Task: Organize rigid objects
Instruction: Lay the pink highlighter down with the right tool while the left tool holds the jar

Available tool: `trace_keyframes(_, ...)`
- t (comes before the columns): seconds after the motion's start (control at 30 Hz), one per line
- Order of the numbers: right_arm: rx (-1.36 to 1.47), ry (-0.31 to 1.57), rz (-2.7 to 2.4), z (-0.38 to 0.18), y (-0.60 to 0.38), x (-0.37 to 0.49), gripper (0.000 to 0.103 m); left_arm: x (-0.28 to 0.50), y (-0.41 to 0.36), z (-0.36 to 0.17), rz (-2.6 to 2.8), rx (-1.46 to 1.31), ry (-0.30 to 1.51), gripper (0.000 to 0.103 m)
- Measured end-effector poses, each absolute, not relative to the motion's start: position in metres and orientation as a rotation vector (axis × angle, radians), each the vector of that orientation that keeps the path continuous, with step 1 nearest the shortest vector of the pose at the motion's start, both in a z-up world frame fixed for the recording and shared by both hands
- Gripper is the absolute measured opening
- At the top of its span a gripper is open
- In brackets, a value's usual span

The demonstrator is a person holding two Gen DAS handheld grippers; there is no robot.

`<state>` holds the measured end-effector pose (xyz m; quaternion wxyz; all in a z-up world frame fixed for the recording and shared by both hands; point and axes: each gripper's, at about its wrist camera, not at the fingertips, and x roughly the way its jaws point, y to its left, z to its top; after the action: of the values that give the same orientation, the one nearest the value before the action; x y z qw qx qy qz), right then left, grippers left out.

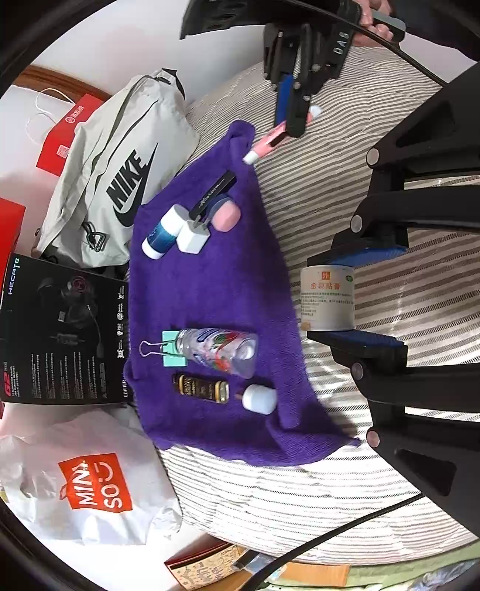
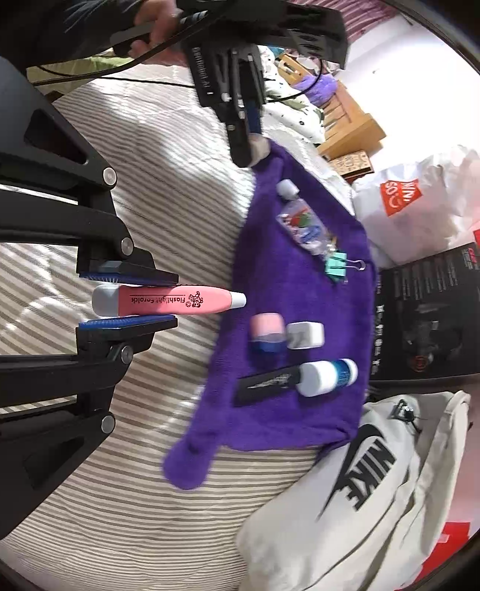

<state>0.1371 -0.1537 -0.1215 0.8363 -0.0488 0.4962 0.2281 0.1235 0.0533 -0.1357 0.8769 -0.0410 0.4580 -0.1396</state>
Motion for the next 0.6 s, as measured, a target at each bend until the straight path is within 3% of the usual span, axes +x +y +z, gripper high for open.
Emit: trace_keyframes(0.6,-0.083,1.046,0.464,-0.129,-0.093,0.282,0.015,0.146,0.089,-0.139,-0.233,-0.094,0.961,0.029)
